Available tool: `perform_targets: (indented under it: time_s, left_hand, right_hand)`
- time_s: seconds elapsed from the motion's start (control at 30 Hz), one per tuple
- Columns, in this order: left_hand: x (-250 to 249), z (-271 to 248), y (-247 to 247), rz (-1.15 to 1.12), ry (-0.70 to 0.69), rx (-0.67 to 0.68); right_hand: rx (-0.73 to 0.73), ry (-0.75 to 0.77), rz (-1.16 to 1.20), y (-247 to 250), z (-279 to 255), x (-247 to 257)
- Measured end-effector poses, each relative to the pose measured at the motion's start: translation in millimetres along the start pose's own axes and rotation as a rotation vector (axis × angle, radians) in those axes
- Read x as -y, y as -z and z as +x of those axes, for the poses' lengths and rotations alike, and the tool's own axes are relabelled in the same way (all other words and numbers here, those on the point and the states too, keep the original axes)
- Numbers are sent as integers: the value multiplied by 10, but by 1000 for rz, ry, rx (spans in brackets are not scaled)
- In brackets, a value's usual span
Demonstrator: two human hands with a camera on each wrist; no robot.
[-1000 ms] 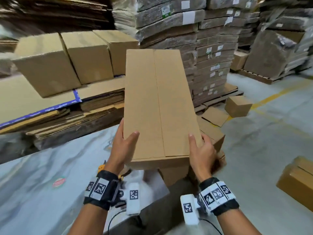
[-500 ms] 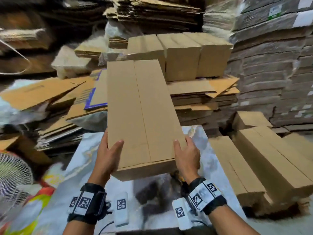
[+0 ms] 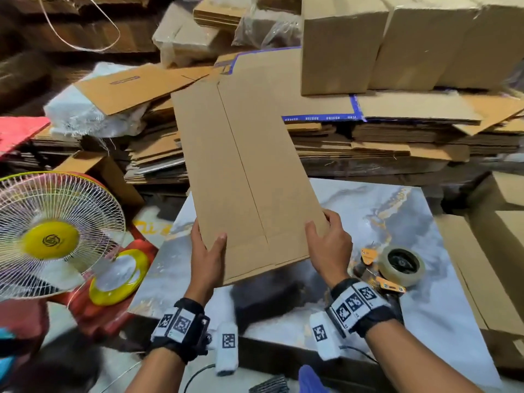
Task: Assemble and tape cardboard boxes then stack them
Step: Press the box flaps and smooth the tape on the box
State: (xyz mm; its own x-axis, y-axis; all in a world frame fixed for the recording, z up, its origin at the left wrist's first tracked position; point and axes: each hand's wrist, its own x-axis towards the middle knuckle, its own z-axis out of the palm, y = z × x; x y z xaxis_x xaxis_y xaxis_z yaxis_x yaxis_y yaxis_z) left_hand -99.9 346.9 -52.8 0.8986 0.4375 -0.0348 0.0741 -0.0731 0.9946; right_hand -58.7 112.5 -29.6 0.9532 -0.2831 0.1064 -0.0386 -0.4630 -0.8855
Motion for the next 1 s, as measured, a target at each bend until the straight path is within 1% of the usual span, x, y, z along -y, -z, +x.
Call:
perform_targets:
  time_s: [0.1, 0.2, 0.33, 0.5, 0.57, 0.6, 0.63, 0.67, 0.7, 0.73, 0.8, 0.9, 0.97, 1.0]
  left_hand:
    - [7, -29, -51, 43, -14, -9]
    - [-10, -128, -148, 72, -22, -26]
    - [12, -400, -249, 68, -22, -67]
    - [32, -831, -371, 90, 12, -157]
    - [26, -974, -423, 180, 34, -224]
    - [41, -1024, -448, 268, 10, -252]
    - [24, -1072, -479, 379, -46, -262]
    - [5, -1111, -511, 495, -148, -242]
    - [-21, -1146, -547, 615, -269, -180]
    - [-40, -1162, -584, 726, -380, -98]
    - [-63, -1154, -653, 881, -518, 89]
    - [-200, -1115, -818, 1002, -622, 381]
    - [-315, -1070, -992, 1086, -655, 525]
    - [-343, -1039, -1071, 1134, -651, 583]
  right_hand:
    - [3, -17, -3, -7, 20, -57]
    - [48, -47, -27, 85, 26, -163]
    - [93, -60, -56, 283, -73, -335]
    - [172, -35, -59, 545, -125, -491]
    - [200, -37, -5, 629, -115, -534]
    - [211, -41, 27, 665, -116, -558]
    - [218, -36, 58, 704, -121, -585]
    - [219, -28, 85, 746, -127, -621]
    - [214, -22, 109, 792, -135, -664]
    - [205, -25, 129, 845, -144, -716]
    - [177, -56, 157, 956, -171, -849]
    - [129, -134, 171, 1134, -224, -1154]
    - [116, -206, 98, 1237, -268, -1430]
    - [127, -253, 40, 1284, -296, -1568]
